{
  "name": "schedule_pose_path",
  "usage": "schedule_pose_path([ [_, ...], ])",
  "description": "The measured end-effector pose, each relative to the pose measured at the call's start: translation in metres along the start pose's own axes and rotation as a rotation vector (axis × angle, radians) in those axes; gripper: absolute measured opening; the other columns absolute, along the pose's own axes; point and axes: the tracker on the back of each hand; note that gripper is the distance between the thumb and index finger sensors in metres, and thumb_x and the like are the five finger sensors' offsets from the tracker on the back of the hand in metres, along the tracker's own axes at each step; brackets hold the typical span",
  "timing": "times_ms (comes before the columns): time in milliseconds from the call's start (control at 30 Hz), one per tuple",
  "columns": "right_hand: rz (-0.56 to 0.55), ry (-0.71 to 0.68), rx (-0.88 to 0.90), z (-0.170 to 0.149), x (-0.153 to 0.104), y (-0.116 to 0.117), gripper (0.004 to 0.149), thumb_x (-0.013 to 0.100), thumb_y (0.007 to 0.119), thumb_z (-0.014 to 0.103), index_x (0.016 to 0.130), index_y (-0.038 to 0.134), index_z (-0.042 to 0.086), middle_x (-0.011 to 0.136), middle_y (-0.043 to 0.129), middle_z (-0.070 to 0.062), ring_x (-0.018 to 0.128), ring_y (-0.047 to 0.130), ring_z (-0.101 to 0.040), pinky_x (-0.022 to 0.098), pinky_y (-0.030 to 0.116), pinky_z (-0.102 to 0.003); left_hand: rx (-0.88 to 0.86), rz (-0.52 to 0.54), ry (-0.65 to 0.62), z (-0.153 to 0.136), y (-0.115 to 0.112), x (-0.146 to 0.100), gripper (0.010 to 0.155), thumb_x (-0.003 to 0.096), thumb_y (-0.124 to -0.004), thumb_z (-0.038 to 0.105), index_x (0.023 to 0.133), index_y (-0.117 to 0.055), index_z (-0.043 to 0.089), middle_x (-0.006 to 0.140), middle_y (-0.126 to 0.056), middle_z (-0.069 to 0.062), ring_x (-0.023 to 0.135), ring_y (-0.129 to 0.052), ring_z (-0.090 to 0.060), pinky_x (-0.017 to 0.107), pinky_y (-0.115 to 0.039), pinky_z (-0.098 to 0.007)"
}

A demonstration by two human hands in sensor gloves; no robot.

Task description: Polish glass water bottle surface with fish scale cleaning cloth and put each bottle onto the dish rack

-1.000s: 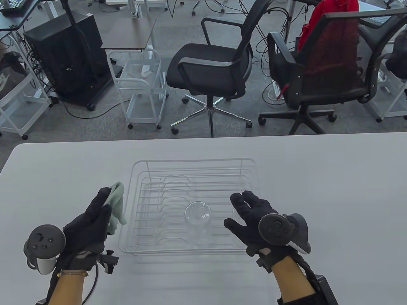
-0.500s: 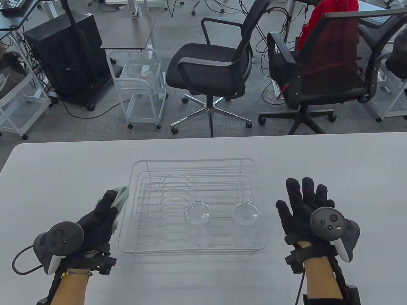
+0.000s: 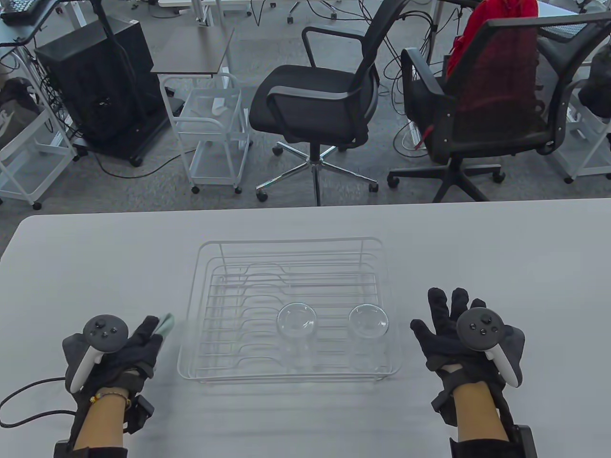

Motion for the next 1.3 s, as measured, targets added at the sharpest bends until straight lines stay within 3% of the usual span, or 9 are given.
schedule_pose_path([
  [167,0.019,0.004,0.005,0.0,0.0,0.001,0.074,0.057,0.068,0.062,0.11,0.024,0.035,0.12,0.007,-0.014,0.101,-0.002,-0.043,0.065,0.007,-0.07,0.076,0.049,-0.032,0.01,0.009,-0.009,0.07,0.0548,-0.068,0.068,0.112,-0.03,0.054,0.106,-0.069,-0.017,0.082,-0.088,-0.045,0.055,-0.082,-0.053],
  [500,0.009,-0.036,0.013,0.011,-0.005,-0.001,0.074,0.057,0.068,0.062,0.11,0.024,0.034,0.12,0.003,-0.014,0.101,-0.002,-0.043,0.065,0.007,-0.07,0.009,0.316,-0.134,0.022,0.045,-0.078,0.073,0.056,-0.063,0.069,0.115,-0.025,0.046,0.111,-0.062,-0.025,0.084,-0.088,-0.053,0.054,-0.082,-0.057],
  [567,-0.001,-0.051,0.015,0.013,-0.006,-0.002,0.075,0.057,0.068,0.062,0.11,0.024,0.034,0.12,0.003,-0.014,0.101,-0.002,-0.043,0.065,0.007,-0.07,0.021,0.413,-0.169,0.03,0.045,-0.09,0.073,0.0558,-0.063,0.068,0.115,-0.028,0.044,0.113,-0.058,-0.026,0.091,-0.079,-0.059,0.058,-0.076,-0.062],
  [633,-0.015,-0.058,0.015,0.014,-0.007,-0.002,0.075,0.056,0.068,0.062,0.11,0.024,0.034,0.12,0.003,-0.014,0.101,-0.002,-0.043,0.065,0.007,-0.07,0.075,0.489,-0.249,0.042,0.04,-0.096,0.073,0.0561,-0.061,0.068,0.116,-0.026,0.044,0.121,-0.041,-0.021,0.103,-0.059,-0.06,0.065,-0.064,-0.067],
  [733,-0.011,-0.058,0.0,0.014,-0.008,-0.003,0.074,0.056,0.068,0.063,0.11,0.025,0.035,0.119,0.002,-0.013,0.101,-0.004,-0.043,0.065,0.006,-0.07,0.123,0.54,-0.475,0.063,0.029,-0.097,0.073,0.0558,-0.061,0.067,0.114,-0.023,0.047,0.125,-0.017,-0.009,0.113,-0.02,-0.054,0.069,-0.029,-0.077],
  [800,0.009,-0.066,-0.007,0.015,-0.007,-0.003,0.074,0.056,0.068,0.064,0.11,0.026,0.036,0.12,0.001,-0.012,0.101,-0.005,-0.042,0.064,0.004,-0.069,0.189,0.64,-0.559,0.078,0.02,-0.097,0.073,0.0535,-0.064,0.067,0.114,-0.028,0.047,0.124,-0.018,-0.007,0.113,-0.017,-0.052,0.066,-0.023,-0.079],
  [967,0.005,-0.067,-0.035,0.017,-0.008,-0.003,0.075,0.056,0.068,0.064,0.11,0.025,0.036,0.119,-0.001,-0.011,0.1,-0.008,-0.04,0.064,0.002,-0.069,0.34,0.553,-0.512,0.097,0.005,-0.091,0.075,0.0535,-0.06,0.07,0.113,-0.019,0.048,0.122,-0.004,-0.004,0.111,-0.001,-0.048,0.063,-0.012,-0.079],
  [1300,0.033,-0.059,-0.051,0.019,-0.009,0.001,0.075,0.056,0.068,0.064,0.11,0.024,0.036,0.119,-0.002,-0.01,0.1,-0.009,-0.04,0.064,0.002,-0.069,0.339,0.551,-0.513,0.093,0.0,-0.083,0.075,0.0534,-0.061,0.069,0.113,-0.021,0.047,0.123,-0.007,-0.005,0.112,-0.003,-0.048,0.063,-0.013,-0.079],
])
Point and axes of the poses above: the tracker on the back of each hand, its own z axis roughly to the thumb side, its own x axis roughly from the wrist to the fingertips, y = z × x
